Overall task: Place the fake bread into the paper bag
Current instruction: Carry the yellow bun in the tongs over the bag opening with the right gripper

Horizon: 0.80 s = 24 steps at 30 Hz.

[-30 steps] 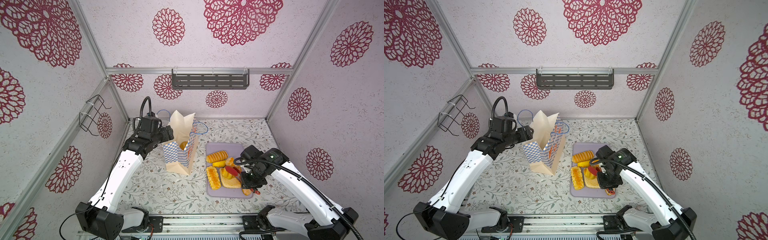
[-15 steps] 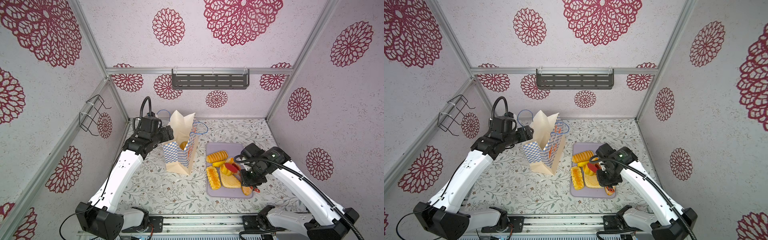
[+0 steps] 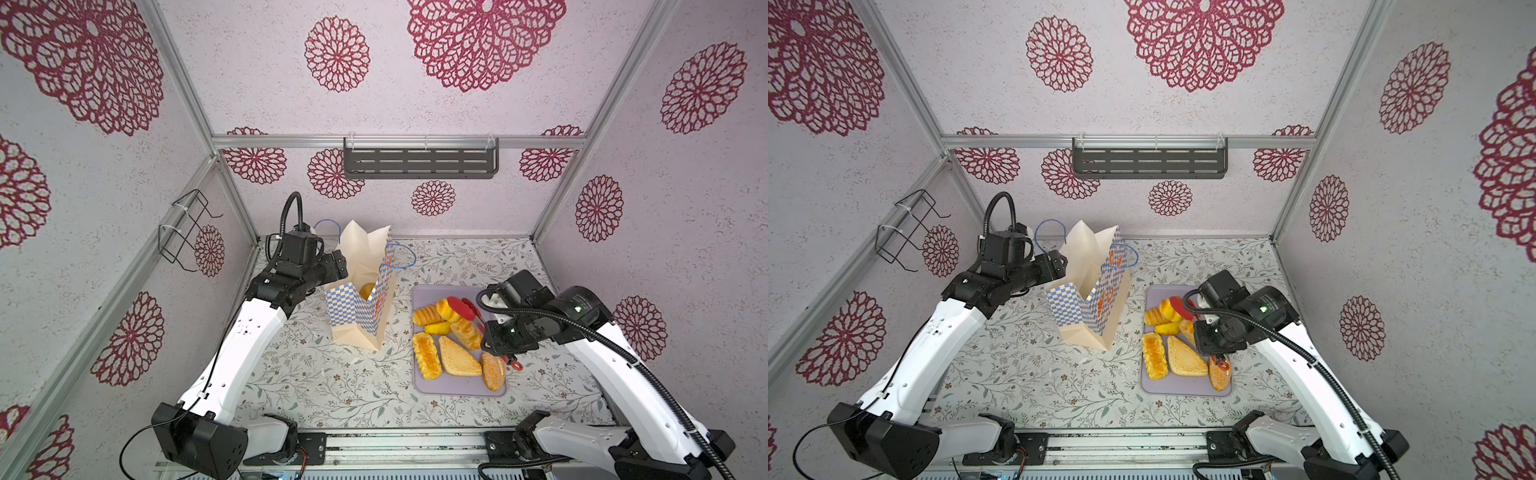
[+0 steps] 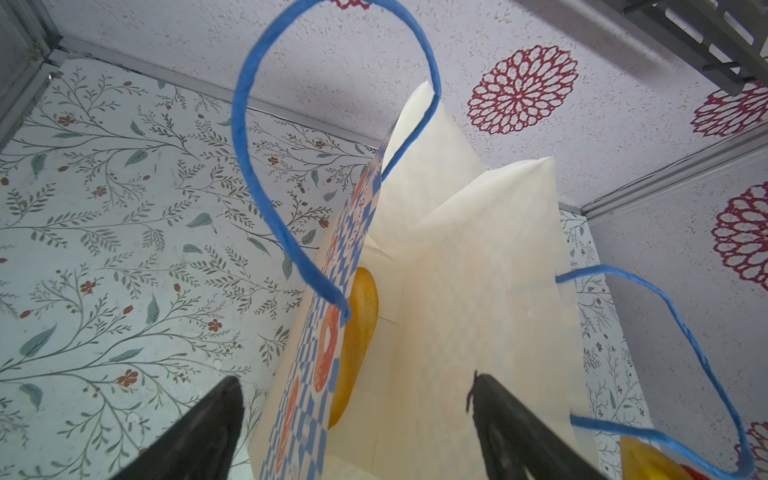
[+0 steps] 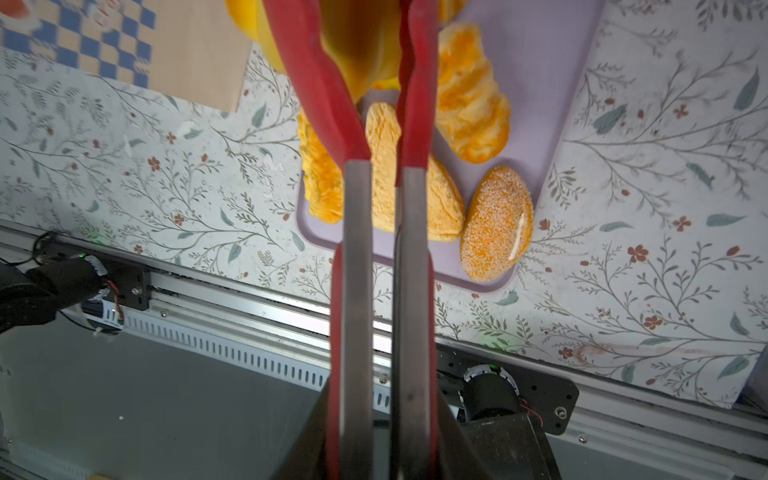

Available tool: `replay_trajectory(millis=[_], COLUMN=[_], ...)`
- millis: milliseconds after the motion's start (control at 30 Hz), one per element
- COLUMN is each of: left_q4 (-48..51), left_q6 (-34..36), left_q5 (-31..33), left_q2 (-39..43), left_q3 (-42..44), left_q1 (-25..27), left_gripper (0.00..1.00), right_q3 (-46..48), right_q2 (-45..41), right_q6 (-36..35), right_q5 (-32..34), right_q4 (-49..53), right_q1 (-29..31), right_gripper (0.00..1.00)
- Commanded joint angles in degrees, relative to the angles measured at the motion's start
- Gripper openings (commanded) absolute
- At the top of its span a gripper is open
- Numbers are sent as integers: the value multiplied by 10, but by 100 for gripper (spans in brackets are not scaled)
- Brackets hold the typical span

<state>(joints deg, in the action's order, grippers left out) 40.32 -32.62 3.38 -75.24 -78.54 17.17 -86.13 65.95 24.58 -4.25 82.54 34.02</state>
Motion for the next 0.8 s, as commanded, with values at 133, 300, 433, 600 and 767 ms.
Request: replay_trajectory(millis=[133, 300, 433, 600, 767], left_q4=[8, 12, 13, 14, 13], left_q6=[1, 1, 0, -3, -6], left_q5=[4, 8, 9, 9, 7], left_q2=[-12, -14, -15, -20, -21], left_q3=[-11, -9, -8, -7, -6], left_q1=[-4, -4, -4, -4, -4], left_gripper=[84, 77, 73, 68, 63], right_q3=[-123, -215, -278, -316, -326], right_q2=[47, 103, 162, 221, 260], right_q6=[4, 9, 17, 27, 36], right_q5=[-6, -45, -105, -155, -174], right_q4=[-111, -195, -246, -284, -319], right_q1=[-4, -3, -3, 8, 33], right_gripper=[30, 30, 30, 30, 30])
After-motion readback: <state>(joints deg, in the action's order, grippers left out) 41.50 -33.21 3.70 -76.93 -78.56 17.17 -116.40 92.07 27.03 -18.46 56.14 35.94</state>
